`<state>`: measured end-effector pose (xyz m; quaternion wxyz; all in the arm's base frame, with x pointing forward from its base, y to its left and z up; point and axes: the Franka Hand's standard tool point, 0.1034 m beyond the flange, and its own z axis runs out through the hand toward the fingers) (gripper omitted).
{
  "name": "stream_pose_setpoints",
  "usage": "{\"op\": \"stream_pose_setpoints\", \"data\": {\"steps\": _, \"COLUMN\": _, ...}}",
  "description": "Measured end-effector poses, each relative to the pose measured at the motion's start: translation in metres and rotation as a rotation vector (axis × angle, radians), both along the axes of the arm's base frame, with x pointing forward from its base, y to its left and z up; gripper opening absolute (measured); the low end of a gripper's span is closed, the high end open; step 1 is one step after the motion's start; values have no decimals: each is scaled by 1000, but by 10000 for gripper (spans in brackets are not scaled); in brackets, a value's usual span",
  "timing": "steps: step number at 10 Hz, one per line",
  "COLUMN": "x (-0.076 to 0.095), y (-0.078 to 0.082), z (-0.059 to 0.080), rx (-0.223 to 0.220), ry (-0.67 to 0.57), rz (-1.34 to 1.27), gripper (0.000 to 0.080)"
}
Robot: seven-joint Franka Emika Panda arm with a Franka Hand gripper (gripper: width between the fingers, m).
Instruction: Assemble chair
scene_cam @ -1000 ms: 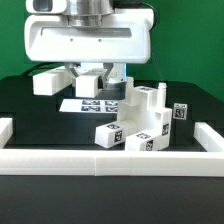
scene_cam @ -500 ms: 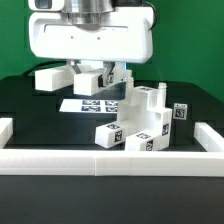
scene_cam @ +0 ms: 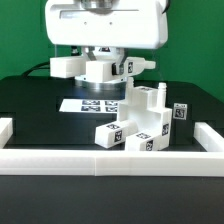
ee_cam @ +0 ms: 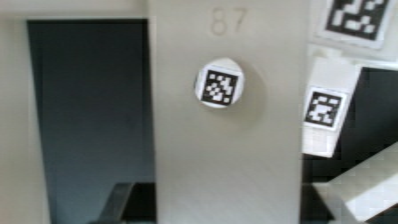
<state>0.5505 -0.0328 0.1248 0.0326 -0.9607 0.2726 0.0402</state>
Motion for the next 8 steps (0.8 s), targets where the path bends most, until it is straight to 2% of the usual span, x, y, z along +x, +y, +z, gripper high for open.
{"op": "stream_pose_setpoints", "data": {"steps": 1, "x": 2, "y": 7, "z": -3, "rx": -8, "ry": 3, "rz": 21, "gripper": 289}}
{"op": "stream_pose_setpoints", "data": {"steps": 4, "x": 2, "y": 7, "z": -4, "rx": -5, "ry": 3, "rz": 21, "gripper": 289}}
{"op": "stream_pose_setpoints", "data": {"steps": 8, "x": 13, "y": 39, "z": 6, "rx": -3, "ry": 3, "rz": -18, "gripper": 289}}
